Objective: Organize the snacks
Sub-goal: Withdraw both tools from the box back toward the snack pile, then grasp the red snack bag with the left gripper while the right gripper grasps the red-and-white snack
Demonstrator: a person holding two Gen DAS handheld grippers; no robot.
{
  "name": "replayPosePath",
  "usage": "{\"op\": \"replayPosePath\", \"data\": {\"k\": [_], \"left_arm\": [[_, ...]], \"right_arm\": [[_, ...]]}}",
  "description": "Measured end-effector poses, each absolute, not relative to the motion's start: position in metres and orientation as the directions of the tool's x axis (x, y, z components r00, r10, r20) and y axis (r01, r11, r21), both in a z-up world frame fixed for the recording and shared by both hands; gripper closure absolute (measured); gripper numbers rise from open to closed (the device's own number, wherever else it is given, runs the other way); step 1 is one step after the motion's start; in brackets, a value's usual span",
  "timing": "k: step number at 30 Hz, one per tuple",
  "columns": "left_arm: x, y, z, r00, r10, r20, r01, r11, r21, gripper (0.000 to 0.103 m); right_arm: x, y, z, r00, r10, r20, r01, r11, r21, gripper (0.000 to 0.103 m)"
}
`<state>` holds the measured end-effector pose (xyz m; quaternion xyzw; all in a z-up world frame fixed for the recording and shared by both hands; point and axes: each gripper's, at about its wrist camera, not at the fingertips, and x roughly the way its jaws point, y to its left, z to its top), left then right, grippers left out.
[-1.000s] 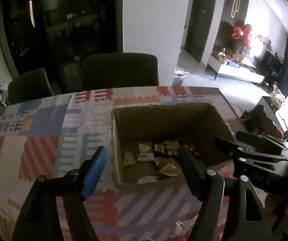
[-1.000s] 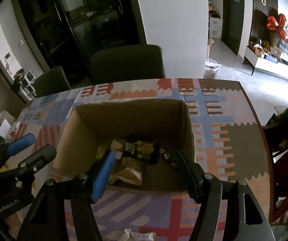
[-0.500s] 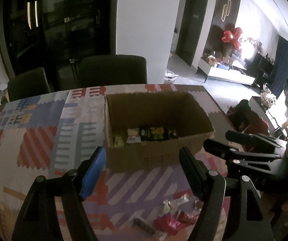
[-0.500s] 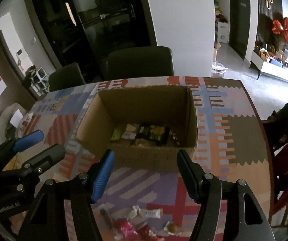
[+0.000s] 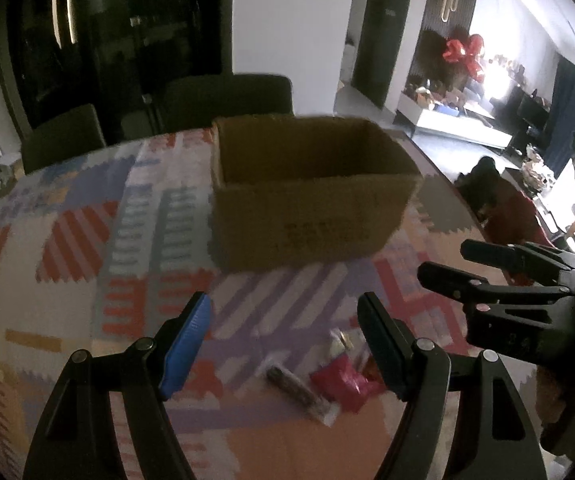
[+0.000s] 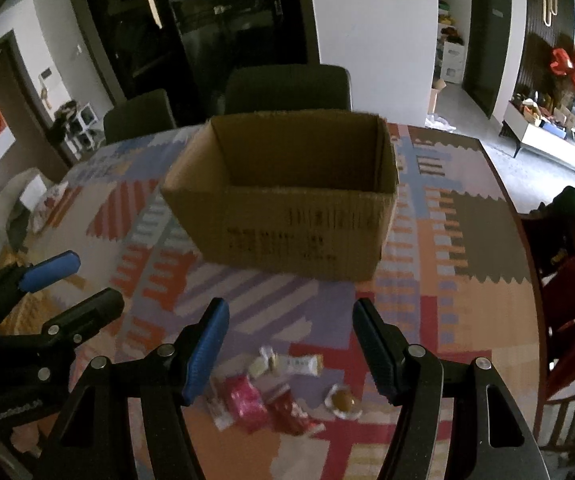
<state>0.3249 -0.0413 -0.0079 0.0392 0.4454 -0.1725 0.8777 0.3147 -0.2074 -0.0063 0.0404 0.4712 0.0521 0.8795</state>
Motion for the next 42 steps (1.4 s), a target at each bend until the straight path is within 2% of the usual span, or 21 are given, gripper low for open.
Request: {"op": "replayPosePath", "data": {"k": [24,33,42], "left_arm": [[0.290,-0.063,-0.094,0.329,-0.354,-0.876,0.447,0.875,-0.186,0.033],[0.301,-0.068,-0.118,0.226,-0.383,-0.896,0.430,0.864,-0.261,0.050],[0.315,-0.077,-0.136,0.148,-0.429,-0.891,0.385,0.855,-0.347,0.050]], "right_arm": [[0.262,-0.210,-0.099,0.324,0.116,-0.939,-0.080,0.992,0.095,0.038],[0.267,-0.203,-0.120,0.263,0.149,-0.953,-0.154,0.982,0.111,0.038],[0.277,-0.208,-0.135,0.227,0.171,-0.959,-0.139,0.980,0.142,0.041]]}}
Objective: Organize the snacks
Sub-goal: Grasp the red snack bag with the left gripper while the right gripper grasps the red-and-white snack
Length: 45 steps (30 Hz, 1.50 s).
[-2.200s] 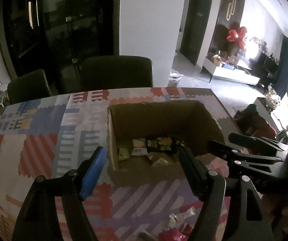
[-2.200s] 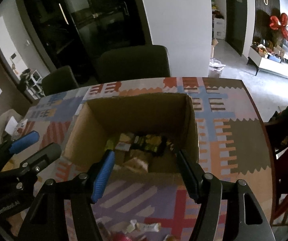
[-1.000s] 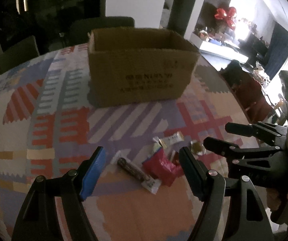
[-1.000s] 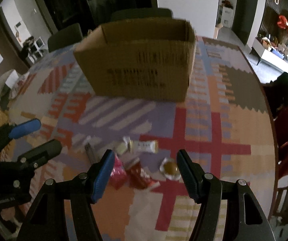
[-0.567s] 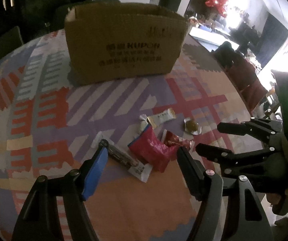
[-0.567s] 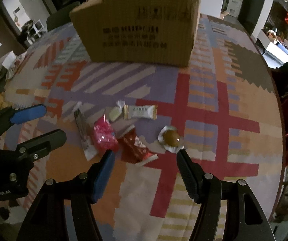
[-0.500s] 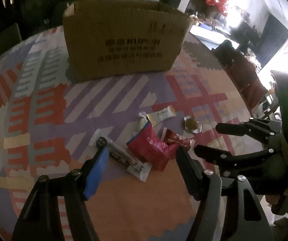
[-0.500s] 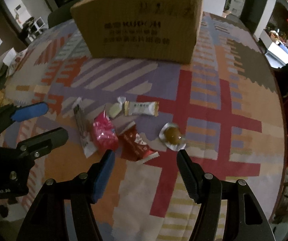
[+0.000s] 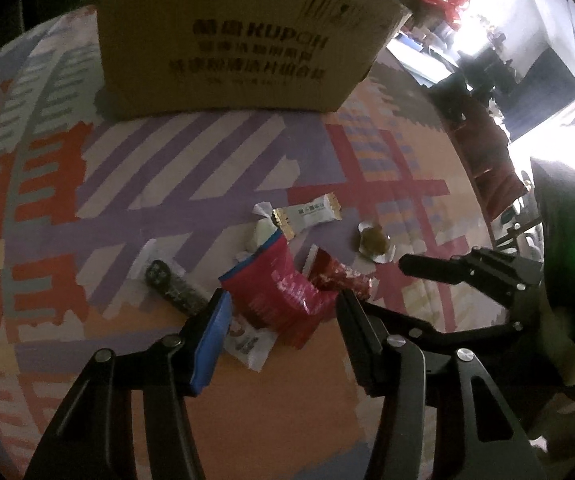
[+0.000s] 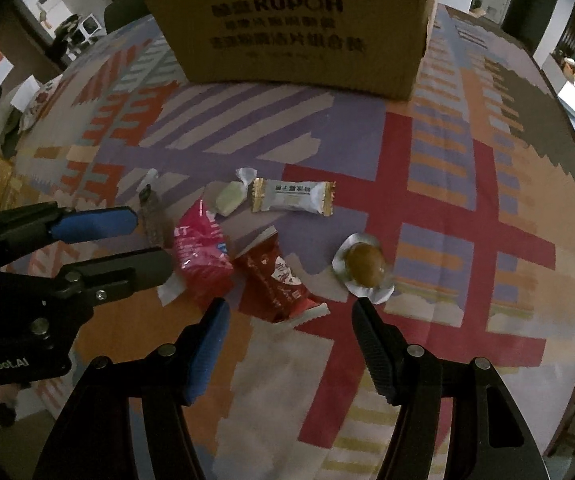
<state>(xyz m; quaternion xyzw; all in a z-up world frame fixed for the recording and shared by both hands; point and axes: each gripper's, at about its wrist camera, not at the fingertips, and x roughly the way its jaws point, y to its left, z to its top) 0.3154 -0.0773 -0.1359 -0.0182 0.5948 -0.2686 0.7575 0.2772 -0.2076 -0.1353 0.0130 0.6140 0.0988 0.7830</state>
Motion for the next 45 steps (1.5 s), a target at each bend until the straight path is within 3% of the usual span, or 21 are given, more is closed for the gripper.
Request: {"op": "replayPosePath", "data": {"k": [24,28,35,45], "left_arm": [[0.336,-0.089,-0.169,0.081,-0.401,-0.912,0.313,0.879,-0.359,0.050],[0.338,-0.093,-0.173,0.083,-0.390,-0.917,0.320,0.882,-0.346,0.049],[0.333,-0.095,-0.173,0.091,-0.397,-0.913,0.339,0.875,-0.347,0.062],[0.322,-0.085,-0.154,0.149,-0.384,-0.911,0.356,0.881,-0.313,0.064]], "right_arm": [[0.297,-0.192,-0.161,0.196,0.168,-0.966,-0.159,0.978,0.138,0.060],[0.297,-0.194,-0.161,0.210,0.152,-0.966,-0.142,0.982,0.123,0.079],[0.292,-0.207,-0.162,0.216,0.183,-0.959,-0.063,0.983,0.173,0.079],[0.284,-0.208,-0.152,0.241,0.186,-0.952,-0.035,0.982,0.183,0.079]]}}
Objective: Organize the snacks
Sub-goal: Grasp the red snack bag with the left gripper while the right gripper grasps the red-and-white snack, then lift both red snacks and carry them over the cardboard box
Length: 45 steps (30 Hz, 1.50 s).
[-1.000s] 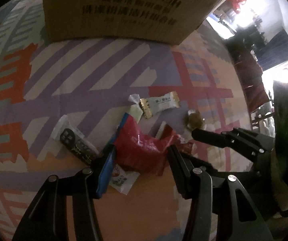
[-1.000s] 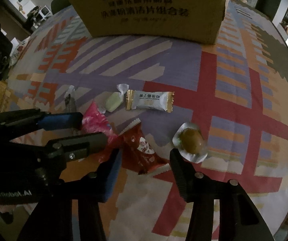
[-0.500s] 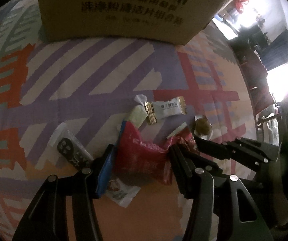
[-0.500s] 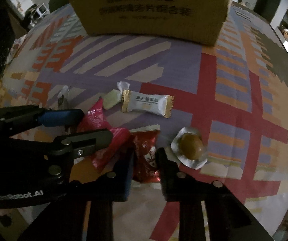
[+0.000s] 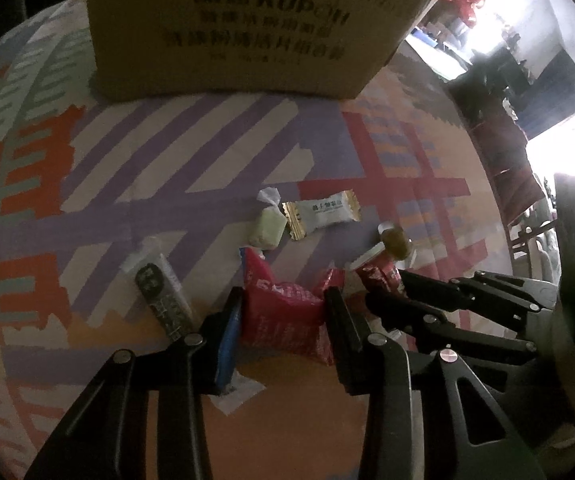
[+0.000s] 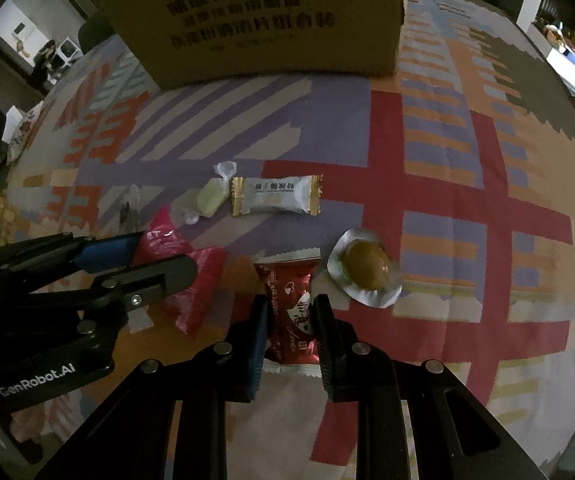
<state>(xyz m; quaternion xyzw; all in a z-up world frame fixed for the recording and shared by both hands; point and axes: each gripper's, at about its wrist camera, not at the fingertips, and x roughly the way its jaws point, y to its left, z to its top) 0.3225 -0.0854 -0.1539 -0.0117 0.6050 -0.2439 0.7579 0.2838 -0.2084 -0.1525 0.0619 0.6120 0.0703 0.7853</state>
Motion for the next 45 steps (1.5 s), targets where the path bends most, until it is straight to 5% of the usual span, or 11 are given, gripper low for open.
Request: {"op": "replayPosePath", "data": {"k": [45], "left_arm": [[0.357,-0.050,0.037,0.533,-0.462,-0.709,0.432,0.869,-0.242,0.064]], "right_arm": [[0.318,-0.195,0.037,0.644,0.175,-0.745,-0.079,0.984,0.163,0.079]]}}
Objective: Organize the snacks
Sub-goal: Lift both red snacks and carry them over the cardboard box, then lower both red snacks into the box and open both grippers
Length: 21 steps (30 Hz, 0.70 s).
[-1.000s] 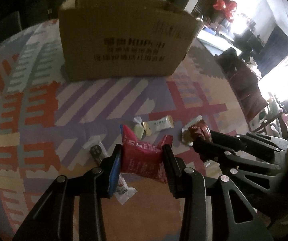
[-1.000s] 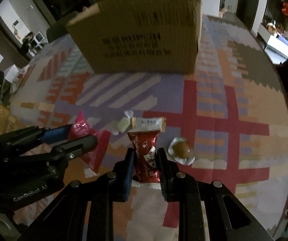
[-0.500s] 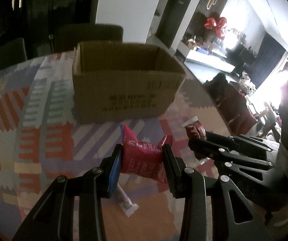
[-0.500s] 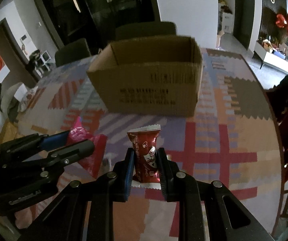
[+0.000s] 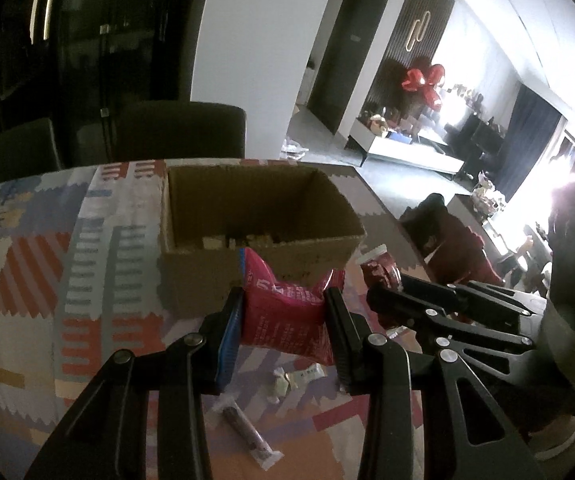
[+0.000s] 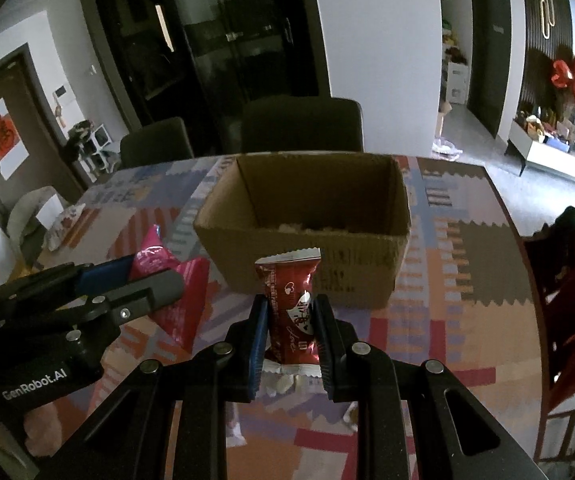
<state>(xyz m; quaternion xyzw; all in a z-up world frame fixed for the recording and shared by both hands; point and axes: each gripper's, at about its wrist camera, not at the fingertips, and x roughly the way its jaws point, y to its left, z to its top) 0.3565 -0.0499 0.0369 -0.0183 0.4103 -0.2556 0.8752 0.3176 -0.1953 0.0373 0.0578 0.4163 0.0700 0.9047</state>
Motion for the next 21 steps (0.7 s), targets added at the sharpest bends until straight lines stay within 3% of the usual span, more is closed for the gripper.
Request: {"op": "replayPosePath", "data": {"k": [21], "left_arm": [[0.432,-0.059,0.038,0.539,-0.402,-0.740,0.386,0.899,-0.207,0.064]], "right_arm": [[0.392,-0.206,0.036,0.635,0.183,-0.751,-0.073,0.981,0.177,0.079]]}}
